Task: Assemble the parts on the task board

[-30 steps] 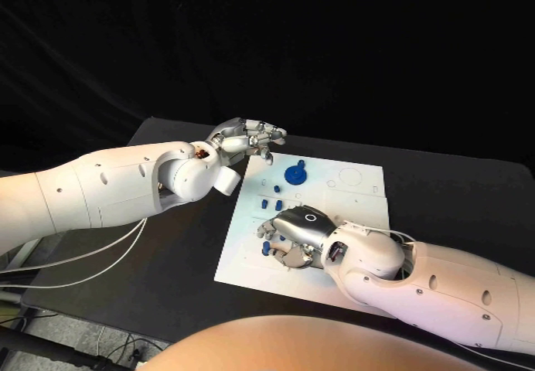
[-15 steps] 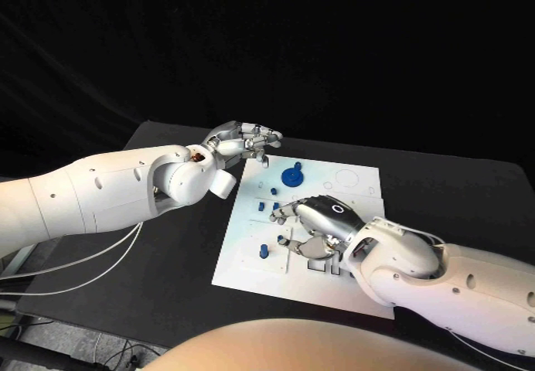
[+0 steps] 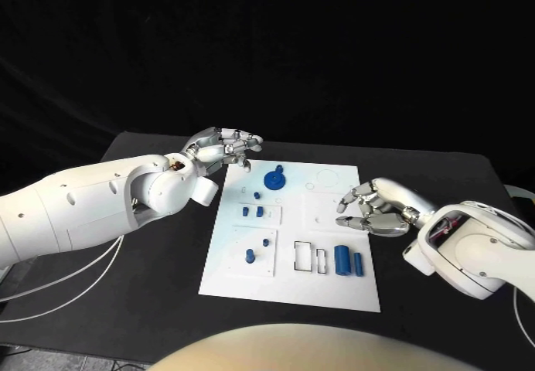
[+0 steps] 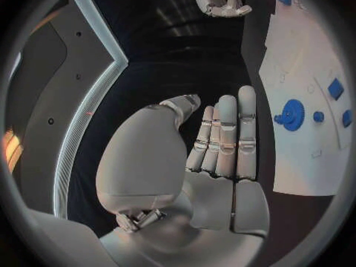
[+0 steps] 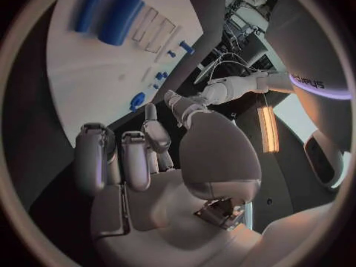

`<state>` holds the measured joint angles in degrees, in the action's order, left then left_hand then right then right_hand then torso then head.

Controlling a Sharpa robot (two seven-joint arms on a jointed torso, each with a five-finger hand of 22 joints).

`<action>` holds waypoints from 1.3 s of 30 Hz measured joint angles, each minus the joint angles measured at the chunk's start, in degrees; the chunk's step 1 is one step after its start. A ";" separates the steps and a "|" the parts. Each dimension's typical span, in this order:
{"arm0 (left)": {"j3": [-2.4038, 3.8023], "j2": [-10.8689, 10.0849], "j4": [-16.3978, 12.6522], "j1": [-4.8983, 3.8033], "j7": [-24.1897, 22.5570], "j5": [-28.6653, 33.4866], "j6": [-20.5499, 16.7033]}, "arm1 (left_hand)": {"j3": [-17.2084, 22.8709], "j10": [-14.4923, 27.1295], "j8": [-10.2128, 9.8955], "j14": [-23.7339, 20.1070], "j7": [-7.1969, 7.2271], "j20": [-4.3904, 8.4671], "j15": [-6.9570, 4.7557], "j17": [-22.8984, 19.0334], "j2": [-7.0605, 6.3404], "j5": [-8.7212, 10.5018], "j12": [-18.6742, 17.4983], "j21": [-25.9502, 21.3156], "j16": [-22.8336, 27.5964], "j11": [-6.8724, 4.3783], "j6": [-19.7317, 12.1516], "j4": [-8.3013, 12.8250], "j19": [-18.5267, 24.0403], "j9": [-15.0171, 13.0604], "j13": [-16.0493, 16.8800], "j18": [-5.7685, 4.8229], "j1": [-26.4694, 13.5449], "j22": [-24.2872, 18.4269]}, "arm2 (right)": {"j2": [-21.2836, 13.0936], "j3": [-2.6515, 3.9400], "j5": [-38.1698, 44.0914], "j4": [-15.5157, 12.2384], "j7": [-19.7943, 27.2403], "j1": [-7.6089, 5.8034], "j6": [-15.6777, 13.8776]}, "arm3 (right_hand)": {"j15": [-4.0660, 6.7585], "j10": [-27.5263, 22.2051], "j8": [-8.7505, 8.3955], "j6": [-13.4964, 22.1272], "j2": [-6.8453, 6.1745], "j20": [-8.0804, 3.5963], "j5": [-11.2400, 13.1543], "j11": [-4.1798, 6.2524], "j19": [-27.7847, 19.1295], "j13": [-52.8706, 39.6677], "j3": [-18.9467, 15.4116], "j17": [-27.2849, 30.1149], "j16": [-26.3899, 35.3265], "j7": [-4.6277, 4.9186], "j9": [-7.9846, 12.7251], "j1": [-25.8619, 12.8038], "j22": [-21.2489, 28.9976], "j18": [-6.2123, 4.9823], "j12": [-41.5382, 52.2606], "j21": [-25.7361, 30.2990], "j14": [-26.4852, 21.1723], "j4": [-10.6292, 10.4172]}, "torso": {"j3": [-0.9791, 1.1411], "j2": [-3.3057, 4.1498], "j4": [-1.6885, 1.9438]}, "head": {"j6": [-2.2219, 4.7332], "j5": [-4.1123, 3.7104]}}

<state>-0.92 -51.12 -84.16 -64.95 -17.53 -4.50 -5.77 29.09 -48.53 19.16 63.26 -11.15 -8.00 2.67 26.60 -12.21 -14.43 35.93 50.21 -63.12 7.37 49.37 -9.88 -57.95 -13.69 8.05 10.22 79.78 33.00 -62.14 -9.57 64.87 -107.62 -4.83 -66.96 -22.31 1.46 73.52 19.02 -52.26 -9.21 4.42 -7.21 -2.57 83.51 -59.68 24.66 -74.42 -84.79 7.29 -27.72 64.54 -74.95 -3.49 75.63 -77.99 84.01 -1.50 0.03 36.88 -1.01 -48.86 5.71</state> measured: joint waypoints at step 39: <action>-0.15 0.65 0.52 0.01 0.02 0.00 0.43 | 0.00 -0.01 0.00 0.00 0.00 0.00 0.00 0.01 0.00 0.00 0.00 -0.23 0.00 0.00 0.00 0.00 0.00 0.00 -0.04 0.00 0.00 -0.05 | 2.27 -1.15 6.50 0.38 -12.37 8.18 -0.74 | -0.02 -3.03 1.36 1.83 -2.18 0.32 -0.99 -0.05 -0.33 1.55 -4.76 -0.50 -0.20 0.20 -0.25 -2.65 0.03 -0.01 -2.10 0.65 0.01 -4.44 | -0.22 -1.09 -1.18 | -0.54 -2.41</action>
<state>-1.07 -50.47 -83.64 -64.94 -17.51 -4.50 -5.34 29.09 -48.54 19.16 63.26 -11.15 -8.00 2.67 26.61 -12.21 -14.43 35.93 49.98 -63.13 7.37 49.37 -9.88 -57.94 -13.69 8.01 10.22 79.78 32.95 -59.87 -10.72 71.38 -107.24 -17.20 -58.78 -23.05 1.44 70.50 20.38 -50.43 -11.39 4.74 -8.20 -2.62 83.18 -58.13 19.90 -74.92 -84.98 7.49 -27.97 61.89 -74.92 -3.50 73.53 -77.33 84.02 -5.94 -0.19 35.79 -2.19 -49.40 3.30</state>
